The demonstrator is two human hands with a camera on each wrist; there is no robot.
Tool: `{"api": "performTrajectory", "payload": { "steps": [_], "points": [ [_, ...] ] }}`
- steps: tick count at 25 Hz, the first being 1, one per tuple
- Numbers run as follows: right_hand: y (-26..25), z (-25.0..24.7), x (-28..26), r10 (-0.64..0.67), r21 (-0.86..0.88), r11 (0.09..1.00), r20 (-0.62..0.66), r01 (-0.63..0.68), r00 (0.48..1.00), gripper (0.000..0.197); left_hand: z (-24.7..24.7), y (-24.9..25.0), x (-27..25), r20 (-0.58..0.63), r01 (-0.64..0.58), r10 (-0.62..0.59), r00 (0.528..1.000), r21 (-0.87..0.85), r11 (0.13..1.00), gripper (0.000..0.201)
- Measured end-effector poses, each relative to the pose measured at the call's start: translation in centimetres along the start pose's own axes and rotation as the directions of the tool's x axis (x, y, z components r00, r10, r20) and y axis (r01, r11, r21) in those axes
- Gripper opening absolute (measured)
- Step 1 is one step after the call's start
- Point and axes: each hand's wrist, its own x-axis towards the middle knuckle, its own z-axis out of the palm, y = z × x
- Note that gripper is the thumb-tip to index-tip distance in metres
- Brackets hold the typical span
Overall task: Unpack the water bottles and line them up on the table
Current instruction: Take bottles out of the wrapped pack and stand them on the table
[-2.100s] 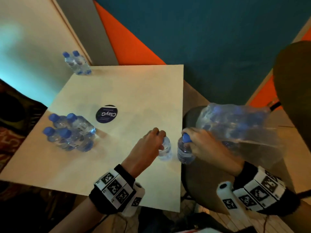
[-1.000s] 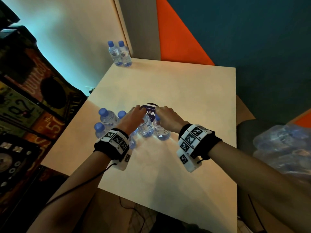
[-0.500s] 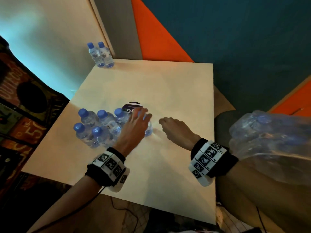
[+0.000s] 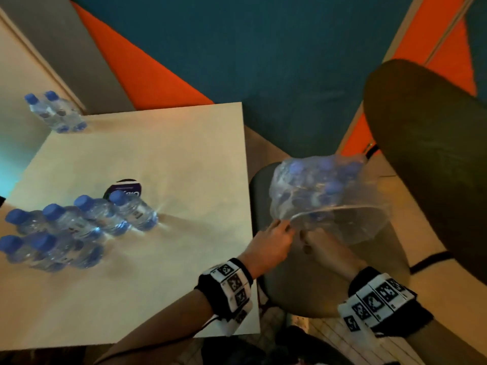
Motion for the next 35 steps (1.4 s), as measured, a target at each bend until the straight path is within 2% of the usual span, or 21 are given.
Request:
{"api": "performTrajectory", "payload": {
  "steps": [2,3,5,6,8,10,12,14,16,19,21,24,28,32,35],
  "points": [
    [3.3,-1.1,-0.7,0.105,0.035,0.994,-0.051,-0.103,0.993,0.018,0.3,2.3,3.0,0.076,0.109,-0.099,0.992,-0.143,0.984,0.036],
    [4.0,-2.3,-0.9,0.153,0.068,0.987,-0.098,-0.146,0.983,0.029,0.5,3.0,4.4,0.061,0.154,-0.145,0.987,-0.174,0.973,0.037],
    [4.7,-4.5,-0.7,0.204,0.175,0.97,-0.22,-0.167,0.954,0.05,0.3,3.8,6.8,0.011,0.24,-0.24,0.971,-0.114,0.964,0.033],
    [4.8,-5.7,-0.3,0.212,0.21,0.965,-0.273,-0.157,0.939,0.051,0.1,3.8,7.9,-0.042,0.28,-0.284,0.958,-0.078,0.957,0.029],
    [4.5,-7.6,0.7,0.189,0.25,0.963,-0.346,-0.104,0.919,0.047,-0.6,3.3,9.6,-0.137,0.361,-0.371,0.918,-0.096,0.928,0.027],
    [3.6,-9.1,1.5,0.145,0.257,0.965,-0.36,-0.052,0.922,0.05,-1.6,2.2,11.2,-0.203,0.398,-0.408,0.89,-0.09,0.913,0.029],
    [3.0,-9.7,1.8,0.065,0.164,0.986,-0.361,-0.005,0.93,0.051,-2.2,0.7,12.7,-0.248,0.39,-0.426,0.87,-0.18,0.903,0.028],
    [2.7,-9.9,1.5,0.004,0.05,0.999,-0.374,0.016,0.927,0.041,-2.4,-0.8,13.7,-0.256,0.359,-0.42,0.871,-0.251,0.899,0.022],
    [2.8,-9.9,0.9,-0.025,0.01,0.999,-0.368,0.031,0.929,0.032,-2.8,-1.0,13.7,-0.223,0.343,-0.402,0.888,-0.26,0.903,0.019],
    [3.1,-9.5,-0.1,-0.026,-0.043,0.999,-0.327,0.013,0.945,0.031,-3.4,0.6,12.7,-0.135,0.327,-0.365,0.921,-0.24,0.914,0.016],
    [2.9,-9.3,-0.6,-0.008,-0.061,0.998,-0.301,-0.011,0.954,0.036,-3.3,1.7,11.6,-0.122,0.276,-0.293,0.948,-0.137,0.951,0.016],
    [2.3,-9.1,-1.5,-0.016,-0.138,0.99,-0.265,-0.021,0.964,0.041,-2.6,2.4,9.2,-0.119,0.21,-0.205,0.971,0.032,0.977,0.04],
    [1.0,-9.4,-3.8,-0.027,-0.18,0.984,-0.179,-0.005,0.983,0.033,-3.1,3.3,4.2,-0.064,0.201,-0.203,0.977,-0.04,0.979,0.059],
    [-2.0,-9.2,-5.7,-0.085,-0.193,0.979,-0.066,0.071,0.994,0.033,-3.5,3.1,-1.7,-0.043,0.215,-0.221,0.974,-0.112,0.97,0.055],
    [-5.2,-9.3,-5.4,-0.16,-0.188,0.97,-0.01,0.155,0.987,0.034,-4.3,1.0,-6.4,-0.04,0.269,-0.276,0.96,-0.122,0.955,0.051]
  ]
}}
